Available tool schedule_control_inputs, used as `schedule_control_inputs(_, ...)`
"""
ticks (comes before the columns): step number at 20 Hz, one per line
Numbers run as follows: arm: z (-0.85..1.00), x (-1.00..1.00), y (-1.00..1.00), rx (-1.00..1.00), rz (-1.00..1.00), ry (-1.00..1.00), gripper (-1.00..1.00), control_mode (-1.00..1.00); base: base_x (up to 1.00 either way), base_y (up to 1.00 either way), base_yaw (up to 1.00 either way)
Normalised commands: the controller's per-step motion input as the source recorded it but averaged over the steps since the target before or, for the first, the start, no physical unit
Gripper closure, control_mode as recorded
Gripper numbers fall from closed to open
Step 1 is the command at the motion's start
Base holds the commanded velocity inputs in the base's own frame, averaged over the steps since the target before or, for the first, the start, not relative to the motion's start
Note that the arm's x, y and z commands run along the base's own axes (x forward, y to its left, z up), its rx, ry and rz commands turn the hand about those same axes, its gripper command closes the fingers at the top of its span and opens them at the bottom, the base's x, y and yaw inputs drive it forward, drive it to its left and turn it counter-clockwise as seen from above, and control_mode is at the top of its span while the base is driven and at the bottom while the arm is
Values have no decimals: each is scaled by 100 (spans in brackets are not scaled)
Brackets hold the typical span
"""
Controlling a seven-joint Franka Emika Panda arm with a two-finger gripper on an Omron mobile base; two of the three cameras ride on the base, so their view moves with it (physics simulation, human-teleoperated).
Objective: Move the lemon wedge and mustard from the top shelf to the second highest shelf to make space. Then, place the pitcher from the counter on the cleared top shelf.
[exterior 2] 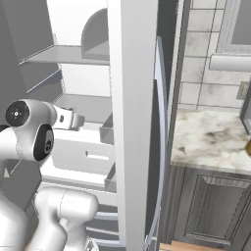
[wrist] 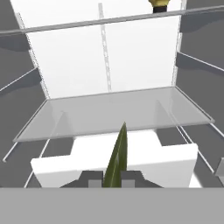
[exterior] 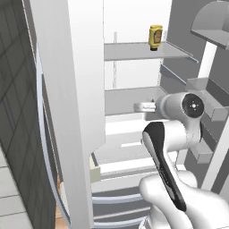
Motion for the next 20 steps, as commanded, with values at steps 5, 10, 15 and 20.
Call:
schedule_control_inputs(5,-24,48,0,0,-9,5,100,-100,0,0,0)
schedule_control_inputs(10,-24,53,0,0,-4,2,100,-100,0,0,0)
schedule_control_inputs(15,-26,49,0,0,0,0,100,-100,0,0,0)
schedule_control_inputs(20,-25,46,0,0,0,0,100,-100,0,0,0)
